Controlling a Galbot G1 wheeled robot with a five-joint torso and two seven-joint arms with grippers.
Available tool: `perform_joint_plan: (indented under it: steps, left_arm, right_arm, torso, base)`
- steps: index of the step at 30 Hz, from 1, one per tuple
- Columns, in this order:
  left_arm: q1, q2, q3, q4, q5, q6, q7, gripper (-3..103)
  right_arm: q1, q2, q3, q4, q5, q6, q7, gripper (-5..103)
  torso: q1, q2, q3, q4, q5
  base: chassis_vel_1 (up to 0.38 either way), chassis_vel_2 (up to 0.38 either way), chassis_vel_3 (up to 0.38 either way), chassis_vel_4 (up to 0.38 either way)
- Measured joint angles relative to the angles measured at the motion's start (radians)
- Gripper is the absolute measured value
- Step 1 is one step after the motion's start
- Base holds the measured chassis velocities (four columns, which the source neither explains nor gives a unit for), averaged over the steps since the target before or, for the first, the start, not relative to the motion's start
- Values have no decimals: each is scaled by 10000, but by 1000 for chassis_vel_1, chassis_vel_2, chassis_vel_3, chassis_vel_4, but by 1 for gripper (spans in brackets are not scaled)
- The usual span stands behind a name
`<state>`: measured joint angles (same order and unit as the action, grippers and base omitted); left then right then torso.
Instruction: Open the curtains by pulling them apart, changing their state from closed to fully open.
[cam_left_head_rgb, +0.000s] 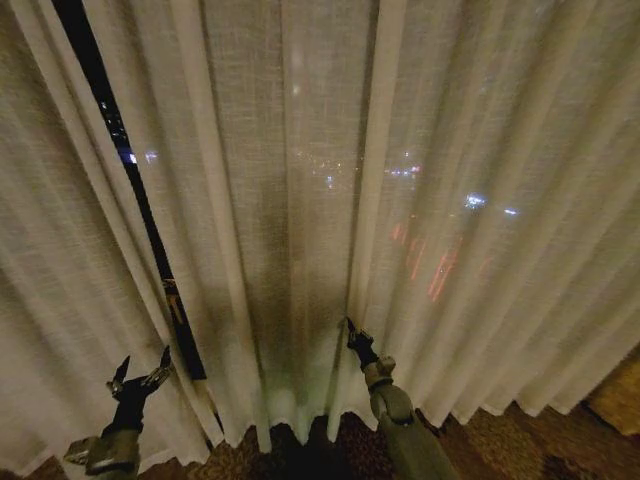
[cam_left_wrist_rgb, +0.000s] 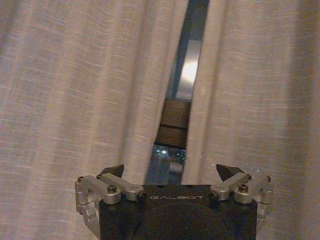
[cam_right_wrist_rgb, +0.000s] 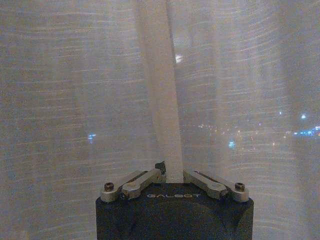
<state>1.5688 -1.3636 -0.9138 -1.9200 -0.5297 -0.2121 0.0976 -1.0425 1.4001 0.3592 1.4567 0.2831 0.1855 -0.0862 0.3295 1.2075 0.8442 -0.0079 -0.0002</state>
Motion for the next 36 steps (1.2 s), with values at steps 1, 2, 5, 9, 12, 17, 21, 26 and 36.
perform_joint_plan:
  steps: [1,2,5,9,12,17,21,26,36]
  left_arm:
    - [0,0,0,0,0,0,0,100]
    - [0,0,-1,0,0,1,0,100]
    - [0,0,-1,0,0,0,1,100]
    - [0,0,1,0,0,1,0,100]
    - [0,0,1,0,0,0,0,100]
    - [1,0,1,0,0,0,0,100]
    - [0,0,1,0,0,0,0,100]
    - [1,0,1,0,0,0,0,100]
    - [0,0,2,-1,0,0,0,100]
  right_arm:
    - [-3,-16,21,0,10,0,-18,0]
    - [-6,-35,48,0,31,0,-40,0]
    - [-19,-75,83,0,69,2,-71,0]
    - [-56,-154,171,6,143,44,-118,0]
    - [-73,-196,199,32,199,63,-131,0]
    - [-89,-294,233,68,281,87,-148,0]
    - [-104,-353,245,89,323,93,-149,0]
    - [-132,-450,265,123,398,114,-207,0]
    - [-195,-550,339,125,458,180,-363,0]
  torso:
    - [0,0,0,0,0]
    - [0,0,0,0,1]
    - [0,0,0,0,1]
    - [0,0,0,-2,2]
    - [0,0,0,-1,2]
    - [0,0,0,-1,5]
    - [-1,0,0,-1,-2]
    - [0,1,0,-2,3]
    - [0,-1,1,-2,1]
  base:
    - [-184,-191,173,130]
    - [-184,-191,232,199]
    - [-239,-222,235,200]
    - [-287,-271,274,272]
    - [-321,-306,312,311]
    - [-328,-335,340,345]
    - [-374,-373,368,371]
    - [-357,-363,341,351]
    - [-357,-351,353,349]
